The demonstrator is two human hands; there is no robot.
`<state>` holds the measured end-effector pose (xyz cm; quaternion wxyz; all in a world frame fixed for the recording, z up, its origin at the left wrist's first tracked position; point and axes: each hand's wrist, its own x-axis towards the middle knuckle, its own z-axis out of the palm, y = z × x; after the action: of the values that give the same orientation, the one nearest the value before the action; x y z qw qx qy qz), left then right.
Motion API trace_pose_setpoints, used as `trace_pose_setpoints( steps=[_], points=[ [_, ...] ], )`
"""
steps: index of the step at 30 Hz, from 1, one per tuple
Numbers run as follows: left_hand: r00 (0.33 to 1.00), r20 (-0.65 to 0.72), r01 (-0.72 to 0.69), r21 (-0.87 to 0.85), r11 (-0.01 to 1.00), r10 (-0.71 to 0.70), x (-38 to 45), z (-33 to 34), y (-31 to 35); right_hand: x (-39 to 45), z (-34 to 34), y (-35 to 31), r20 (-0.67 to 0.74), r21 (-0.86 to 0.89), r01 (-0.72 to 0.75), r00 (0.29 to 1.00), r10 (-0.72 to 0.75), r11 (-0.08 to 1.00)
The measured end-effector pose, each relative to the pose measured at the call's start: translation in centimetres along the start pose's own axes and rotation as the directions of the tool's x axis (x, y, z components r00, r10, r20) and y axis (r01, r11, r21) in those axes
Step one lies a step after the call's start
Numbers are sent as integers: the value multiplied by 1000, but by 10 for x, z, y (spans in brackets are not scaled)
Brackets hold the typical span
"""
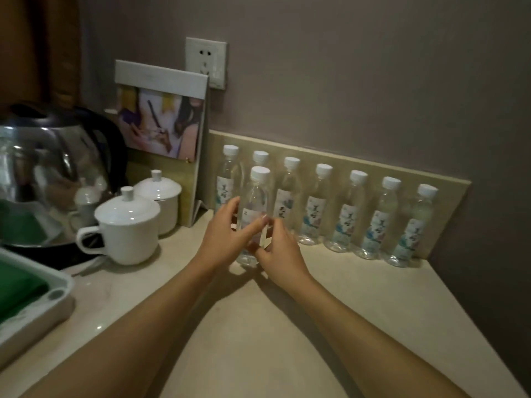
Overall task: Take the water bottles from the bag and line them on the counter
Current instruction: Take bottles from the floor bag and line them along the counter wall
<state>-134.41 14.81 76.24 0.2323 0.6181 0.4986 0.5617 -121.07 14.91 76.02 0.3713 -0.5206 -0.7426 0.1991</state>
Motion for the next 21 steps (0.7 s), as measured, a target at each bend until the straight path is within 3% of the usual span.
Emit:
trace_pose_setpoints(
  steps=[10, 21],
  points=[
    [960, -83, 225, -345, 911, -268, 24, -26, -38, 39, 67, -33, -173, -22, -106, 980, 101, 994],
    [944, -80, 274, -349, 896, -320, 34, -25, -54, 42, 78, -32, -252, -34, -120, 962, 107, 992]
  ],
)
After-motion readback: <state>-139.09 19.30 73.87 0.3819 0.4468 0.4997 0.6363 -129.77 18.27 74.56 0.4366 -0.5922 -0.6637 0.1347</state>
